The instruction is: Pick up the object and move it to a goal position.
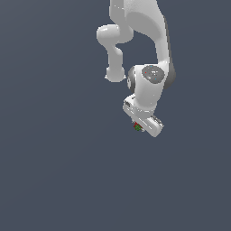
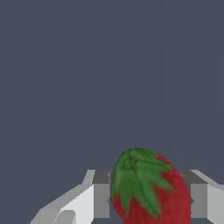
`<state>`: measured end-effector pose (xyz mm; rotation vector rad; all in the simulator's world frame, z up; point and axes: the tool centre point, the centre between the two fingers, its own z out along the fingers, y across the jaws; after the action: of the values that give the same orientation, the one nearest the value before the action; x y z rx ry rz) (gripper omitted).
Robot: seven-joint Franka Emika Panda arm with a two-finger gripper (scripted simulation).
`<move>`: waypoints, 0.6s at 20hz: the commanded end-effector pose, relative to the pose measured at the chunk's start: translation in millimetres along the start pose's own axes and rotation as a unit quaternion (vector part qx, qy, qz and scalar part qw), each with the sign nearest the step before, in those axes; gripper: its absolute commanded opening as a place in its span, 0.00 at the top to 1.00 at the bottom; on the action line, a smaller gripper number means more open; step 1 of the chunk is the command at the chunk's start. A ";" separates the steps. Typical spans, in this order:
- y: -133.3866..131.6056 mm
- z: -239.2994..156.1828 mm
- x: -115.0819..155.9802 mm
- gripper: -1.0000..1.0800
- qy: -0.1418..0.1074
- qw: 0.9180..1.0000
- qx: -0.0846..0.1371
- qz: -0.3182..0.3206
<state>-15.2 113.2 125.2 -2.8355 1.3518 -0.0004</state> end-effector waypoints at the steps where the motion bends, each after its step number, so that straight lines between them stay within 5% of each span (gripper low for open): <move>1: -11.0 -13.2 -19.5 1.00 0.000 1.000 0.000 0.001; 12: -37.7 -40.6 -60.1 1.00 0.000 1.000 0.000 0.001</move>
<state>-23.8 181.4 164.1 -2.8359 1.3520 -0.0010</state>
